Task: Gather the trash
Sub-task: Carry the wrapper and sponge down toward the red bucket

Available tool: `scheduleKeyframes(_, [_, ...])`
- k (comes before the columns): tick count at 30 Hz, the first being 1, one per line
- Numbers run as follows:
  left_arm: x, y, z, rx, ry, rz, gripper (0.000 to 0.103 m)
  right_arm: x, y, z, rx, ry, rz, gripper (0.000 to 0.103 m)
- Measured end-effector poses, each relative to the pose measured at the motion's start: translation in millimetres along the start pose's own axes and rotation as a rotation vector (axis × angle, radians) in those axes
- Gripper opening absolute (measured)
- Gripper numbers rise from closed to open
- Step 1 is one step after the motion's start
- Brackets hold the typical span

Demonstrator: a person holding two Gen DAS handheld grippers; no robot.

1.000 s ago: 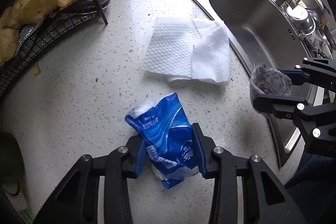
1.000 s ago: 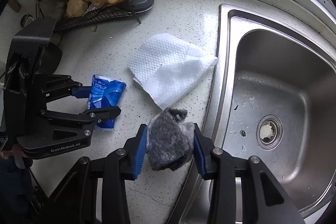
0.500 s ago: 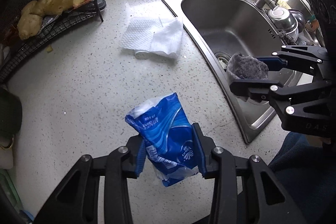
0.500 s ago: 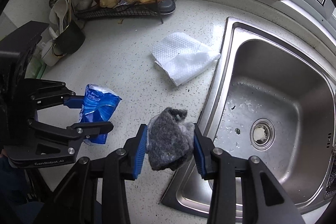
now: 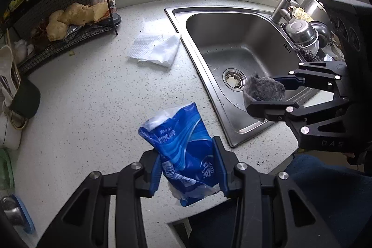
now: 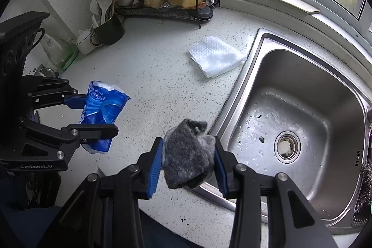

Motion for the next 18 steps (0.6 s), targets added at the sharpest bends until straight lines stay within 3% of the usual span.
scheduleKeyframes(10, [-62, 51, 32, -0.039, -0.062, 0.087, 0.036, -6, 56, 46, -0.029, -0.079, 0.058, 0.038])
scheduleKeyframes(18, [-120, 111, 53, -0.063, -0.108, 0.185, 0.036, -7, 112, 75, -0.013, -0.13, 0.127, 0.038])
Point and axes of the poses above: each gripper's, at about its wrist camera, not at the fingertips, and z roughly against the way its jaws point, x to its left, y to its underside, the point moved 1 cm from there along -z, roughly the way its jaws point, and after that the axes turned 4 degrees about -x, right-handed, at the moved point
